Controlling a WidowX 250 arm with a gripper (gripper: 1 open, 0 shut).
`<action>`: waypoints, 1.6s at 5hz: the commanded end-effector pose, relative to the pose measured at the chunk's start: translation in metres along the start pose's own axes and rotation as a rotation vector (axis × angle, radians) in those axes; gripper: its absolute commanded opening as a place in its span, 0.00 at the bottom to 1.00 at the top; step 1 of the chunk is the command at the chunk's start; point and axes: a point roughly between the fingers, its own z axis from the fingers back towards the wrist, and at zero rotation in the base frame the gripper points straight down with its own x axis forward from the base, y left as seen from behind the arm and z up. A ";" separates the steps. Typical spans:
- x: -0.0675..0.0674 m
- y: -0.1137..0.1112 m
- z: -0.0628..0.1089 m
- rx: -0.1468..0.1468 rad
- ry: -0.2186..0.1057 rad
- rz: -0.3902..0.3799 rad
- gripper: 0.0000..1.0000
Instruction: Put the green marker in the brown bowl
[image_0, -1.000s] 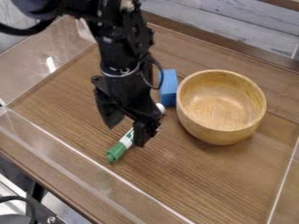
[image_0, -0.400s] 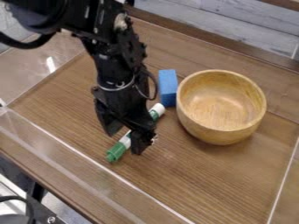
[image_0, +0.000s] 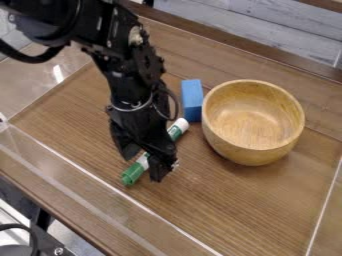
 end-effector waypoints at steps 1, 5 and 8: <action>0.006 0.004 0.001 0.004 -0.031 0.004 1.00; 0.012 0.005 -0.011 -0.008 -0.043 -0.001 0.00; 0.014 0.006 0.001 -0.027 -0.042 0.012 0.00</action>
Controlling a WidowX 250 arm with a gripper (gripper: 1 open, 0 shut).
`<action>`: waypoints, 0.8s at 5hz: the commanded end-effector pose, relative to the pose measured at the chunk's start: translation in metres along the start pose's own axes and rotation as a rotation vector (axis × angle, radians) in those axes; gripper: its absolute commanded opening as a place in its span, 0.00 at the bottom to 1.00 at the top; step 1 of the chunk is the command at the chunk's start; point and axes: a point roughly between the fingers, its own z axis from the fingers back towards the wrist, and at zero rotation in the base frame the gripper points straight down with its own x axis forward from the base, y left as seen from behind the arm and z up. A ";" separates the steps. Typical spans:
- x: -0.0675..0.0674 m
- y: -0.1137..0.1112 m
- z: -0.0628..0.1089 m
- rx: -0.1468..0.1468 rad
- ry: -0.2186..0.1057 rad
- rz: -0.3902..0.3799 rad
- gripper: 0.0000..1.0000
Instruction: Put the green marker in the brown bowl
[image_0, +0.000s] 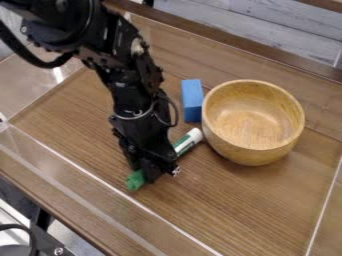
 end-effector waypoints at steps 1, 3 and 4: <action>0.013 0.004 0.019 0.011 -0.057 0.013 0.00; 0.019 0.002 0.043 -0.003 -0.071 0.033 0.00; 0.026 0.000 0.065 -0.006 -0.092 0.056 0.00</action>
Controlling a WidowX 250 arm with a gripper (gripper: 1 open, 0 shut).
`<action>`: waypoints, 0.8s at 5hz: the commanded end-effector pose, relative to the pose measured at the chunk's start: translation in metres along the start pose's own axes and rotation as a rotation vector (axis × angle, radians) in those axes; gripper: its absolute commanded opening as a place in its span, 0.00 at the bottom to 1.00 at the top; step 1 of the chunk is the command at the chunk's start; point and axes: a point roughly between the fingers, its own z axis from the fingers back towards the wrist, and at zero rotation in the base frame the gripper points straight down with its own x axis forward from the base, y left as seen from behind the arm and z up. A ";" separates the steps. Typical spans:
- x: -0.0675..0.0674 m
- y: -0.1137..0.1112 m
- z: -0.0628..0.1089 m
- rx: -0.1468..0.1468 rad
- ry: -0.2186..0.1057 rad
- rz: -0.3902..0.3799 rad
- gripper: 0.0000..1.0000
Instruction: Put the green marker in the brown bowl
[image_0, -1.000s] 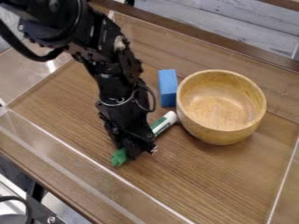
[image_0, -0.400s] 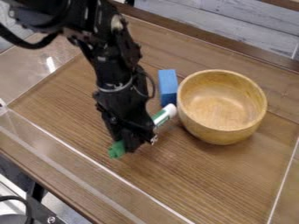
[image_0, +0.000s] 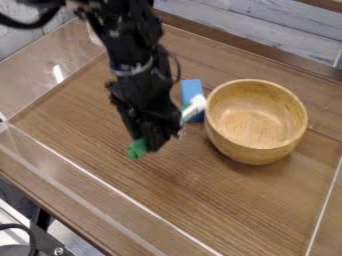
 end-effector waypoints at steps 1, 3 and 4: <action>0.025 0.000 0.036 0.014 -0.080 0.043 0.00; 0.042 -0.009 0.073 -0.010 -0.141 0.100 0.00; 0.045 -0.016 0.076 -0.018 -0.158 0.095 0.00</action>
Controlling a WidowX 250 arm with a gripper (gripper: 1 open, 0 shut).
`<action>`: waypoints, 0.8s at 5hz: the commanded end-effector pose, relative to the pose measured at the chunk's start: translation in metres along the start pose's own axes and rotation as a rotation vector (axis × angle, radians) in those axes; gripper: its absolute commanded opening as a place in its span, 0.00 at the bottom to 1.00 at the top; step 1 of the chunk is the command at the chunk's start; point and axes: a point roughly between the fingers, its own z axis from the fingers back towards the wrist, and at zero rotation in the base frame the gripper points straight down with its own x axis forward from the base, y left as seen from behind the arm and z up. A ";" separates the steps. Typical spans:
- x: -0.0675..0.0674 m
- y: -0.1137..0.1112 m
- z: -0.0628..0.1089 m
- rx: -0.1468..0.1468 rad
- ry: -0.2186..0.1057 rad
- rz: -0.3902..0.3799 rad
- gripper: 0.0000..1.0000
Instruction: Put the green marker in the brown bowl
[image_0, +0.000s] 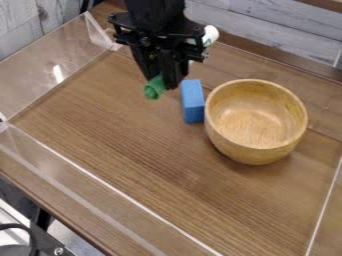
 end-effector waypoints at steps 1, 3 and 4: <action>0.013 -0.013 0.019 -0.004 -0.090 -0.028 0.00; 0.017 -0.032 0.018 -0.017 -0.116 -0.051 0.00; 0.020 -0.044 0.015 -0.022 -0.131 -0.059 0.00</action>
